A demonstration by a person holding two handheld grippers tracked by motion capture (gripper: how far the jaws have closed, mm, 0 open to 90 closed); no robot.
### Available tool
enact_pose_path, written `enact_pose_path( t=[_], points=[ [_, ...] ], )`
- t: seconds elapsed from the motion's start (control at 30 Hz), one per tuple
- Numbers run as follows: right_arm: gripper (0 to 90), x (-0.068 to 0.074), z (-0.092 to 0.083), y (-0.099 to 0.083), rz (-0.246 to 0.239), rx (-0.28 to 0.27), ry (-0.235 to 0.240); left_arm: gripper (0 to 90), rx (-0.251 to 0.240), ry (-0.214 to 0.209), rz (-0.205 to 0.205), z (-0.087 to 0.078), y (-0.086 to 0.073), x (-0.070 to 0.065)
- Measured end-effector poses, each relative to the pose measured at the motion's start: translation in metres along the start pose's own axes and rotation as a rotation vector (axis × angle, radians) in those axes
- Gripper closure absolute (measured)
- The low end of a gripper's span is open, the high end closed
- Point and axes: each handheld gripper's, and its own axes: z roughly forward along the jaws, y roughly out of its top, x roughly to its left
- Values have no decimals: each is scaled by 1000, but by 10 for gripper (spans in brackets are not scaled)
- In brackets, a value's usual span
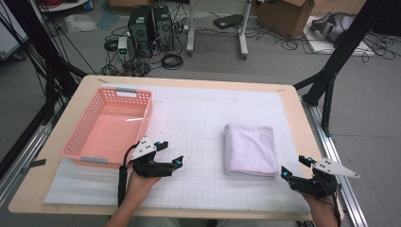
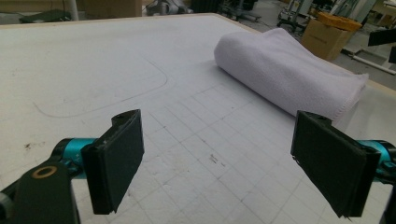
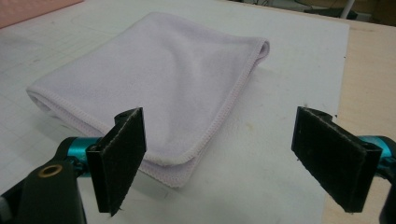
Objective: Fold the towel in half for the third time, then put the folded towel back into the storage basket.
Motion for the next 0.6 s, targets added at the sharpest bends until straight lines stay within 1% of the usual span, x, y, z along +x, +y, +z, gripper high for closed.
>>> enact_pose_path(
  t=[0.07, 0.17, 0.33, 0.5, 0.6],
  points=[
    [166, 0, 0, 0, -1, 4, 2, 176, 9, -4, 3, 1, 0, 0],
    [166, 0, 2, 0, 2, 1, -1, 176, 9, -8, 3, 2, 0, 0],
    [167, 1, 3, 0, -11, 11, -5, 176, 10, -20, -4, 3, 0, -1],
    [167, 1, 2, -2, -9, 23, -7, 182, 16, -43, -12, 11, 5, -3],
    [167, 1, 1, -2, -17, 28, -10, 182, 16, -60, -31, 20, 12, -8]
  ],
)
